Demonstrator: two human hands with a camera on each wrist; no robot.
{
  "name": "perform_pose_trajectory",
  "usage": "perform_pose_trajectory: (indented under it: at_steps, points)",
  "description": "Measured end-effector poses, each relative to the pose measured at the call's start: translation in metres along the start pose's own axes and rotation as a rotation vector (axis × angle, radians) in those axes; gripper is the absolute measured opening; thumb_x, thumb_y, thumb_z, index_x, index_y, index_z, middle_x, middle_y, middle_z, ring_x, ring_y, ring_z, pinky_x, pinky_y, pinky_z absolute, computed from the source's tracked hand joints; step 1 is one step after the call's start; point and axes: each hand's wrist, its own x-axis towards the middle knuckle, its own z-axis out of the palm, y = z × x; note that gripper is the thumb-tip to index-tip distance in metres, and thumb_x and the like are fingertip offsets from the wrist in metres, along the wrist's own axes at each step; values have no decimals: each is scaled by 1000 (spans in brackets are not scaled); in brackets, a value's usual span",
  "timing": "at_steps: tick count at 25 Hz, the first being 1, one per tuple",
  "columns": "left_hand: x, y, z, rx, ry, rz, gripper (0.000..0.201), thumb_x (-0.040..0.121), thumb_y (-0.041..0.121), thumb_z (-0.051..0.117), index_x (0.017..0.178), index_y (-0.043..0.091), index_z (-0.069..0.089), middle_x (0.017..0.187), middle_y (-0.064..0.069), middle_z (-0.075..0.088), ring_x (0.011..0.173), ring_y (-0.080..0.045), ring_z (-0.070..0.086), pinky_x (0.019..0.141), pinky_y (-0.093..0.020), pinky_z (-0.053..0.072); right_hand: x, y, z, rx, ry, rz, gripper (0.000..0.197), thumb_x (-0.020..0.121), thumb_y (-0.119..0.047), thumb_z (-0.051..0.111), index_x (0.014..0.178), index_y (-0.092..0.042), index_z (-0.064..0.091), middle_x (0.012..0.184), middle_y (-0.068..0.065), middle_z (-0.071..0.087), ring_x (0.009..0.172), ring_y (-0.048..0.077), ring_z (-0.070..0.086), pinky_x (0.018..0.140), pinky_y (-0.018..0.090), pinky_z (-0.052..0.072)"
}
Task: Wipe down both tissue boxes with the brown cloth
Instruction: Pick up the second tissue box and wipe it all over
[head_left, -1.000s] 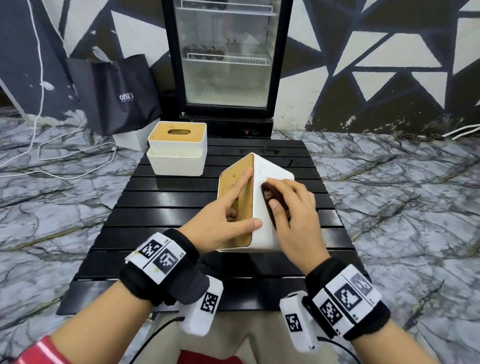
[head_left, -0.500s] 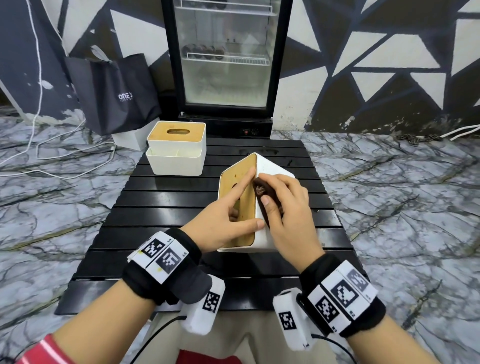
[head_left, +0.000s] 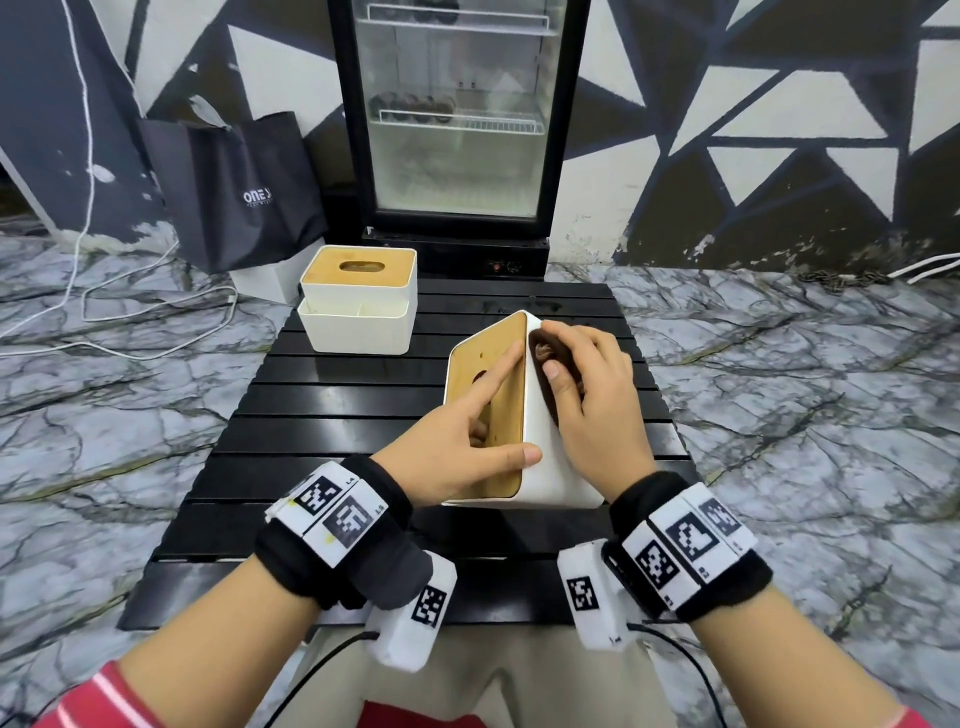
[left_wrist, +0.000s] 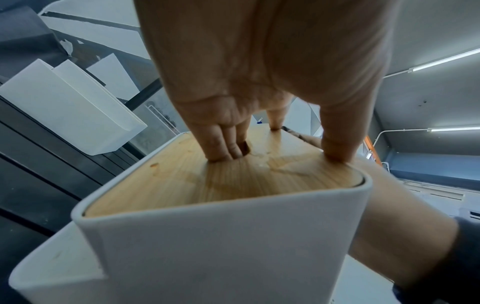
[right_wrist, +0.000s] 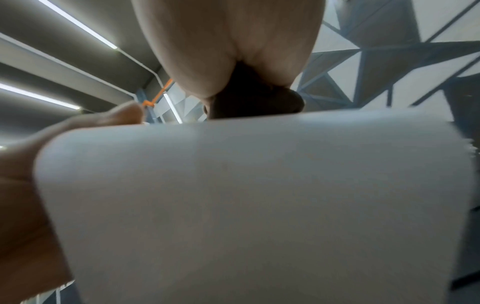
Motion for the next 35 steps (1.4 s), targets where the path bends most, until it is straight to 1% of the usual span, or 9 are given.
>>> perform_pose_trajectory:
  at_steps: [3, 6, 10, 15, 17, 22, 26, 31, 35]
  points:
    - [0, 2, 2, 11, -2, -3, 91, 73, 41, 65, 141, 58, 8, 110, 15, 51, 76, -12, 48, 94, -34, 48, 0, 4, -2, -2, 28, 50, 37, 89, -22, 40, 124, -22, 51, 119, 1, 49, 107, 19, 39, 90, 20, 24]
    - [1, 0, 3, 13, -9, 2, 90, 73, 41, 65, 138, 61, 7, 115, 10, 55, 84, -29, 52, 95, -37, 48, -4, 0, 1, -11, 43, 30, 38, 87, -23, 39, 123, -21, 52, 117, -1, 48, 103, 15, 38, 89, 18, 23]
    - [1, -1, 1, 18, -6, 8, 91, 73, 40, 65, 140, 59, 6, 101, 19, 50, 72, -12, 44, 93, -33, 47, 14, -1, 1, -35, 4, -37, 36, 91, -19, 39, 125, -19, 51, 119, 3, 50, 107, 18, 41, 87, 8, 20]
    - [1, -3, -3, -4, -8, -11, 89, 72, 41, 64, 137, 63, 7, 120, 24, 44, 81, -12, 48, 94, -28, 47, 27, 16, -4, -29, -35, 119, 34, 94, -14, 43, 127, -20, 49, 124, 6, 48, 116, 26, 40, 96, 25, 27]
    - [1, -2, -3, -25, -5, -21, 87, 72, 41, 65, 134, 65, 9, 120, 24, 44, 83, -13, 50, 93, -27, 47, 22, 20, -5, -21, -20, 139, 35, 94, -14, 43, 127, -21, 48, 123, 5, 48, 116, 26, 40, 95, 26, 28]
    - [-1, -2, -3, -32, 14, -40, 89, 63, 54, 66, 129, 71, 10, 125, 7, 52, 98, -33, 56, 97, -36, 48, -1, 17, -7, -26, 9, 156, 35, 94, -12, 43, 128, -20, 48, 123, 4, 46, 109, 18, 35, 84, 12, 20]
    - [-6, -5, -4, -45, 46, -43, 90, 60, 57, 65, 128, 73, 9, 127, -10, 53, 103, -36, 56, 98, -41, 47, -22, 15, -4, -45, -9, 156, 35, 93, -12, 44, 127, -21, 49, 123, 3, 45, 108, 17, 33, 82, 10, 19]
    - [-11, -5, -4, -94, 76, -31, 88, 59, 58, 64, 125, 72, 8, 124, 19, 50, 105, -29, 59, 96, -31, 47, -43, 5, 3, -59, -11, 125, 34, 94, -14, 43, 127, -20, 49, 124, 1, 45, 104, 11, 28, 86, 11, 18]
    - [-14, -5, -2, -114, 86, -19, 86, 62, 56, 66, 126, 72, 10, 127, 21, 51, 104, -25, 62, 97, -32, 48, -58, -7, 14, -61, 28, 18, 39, 90, -29, 35, 126, -21, 50, 118, -4, 48, 101, 6, 27, 89, 13, 21]
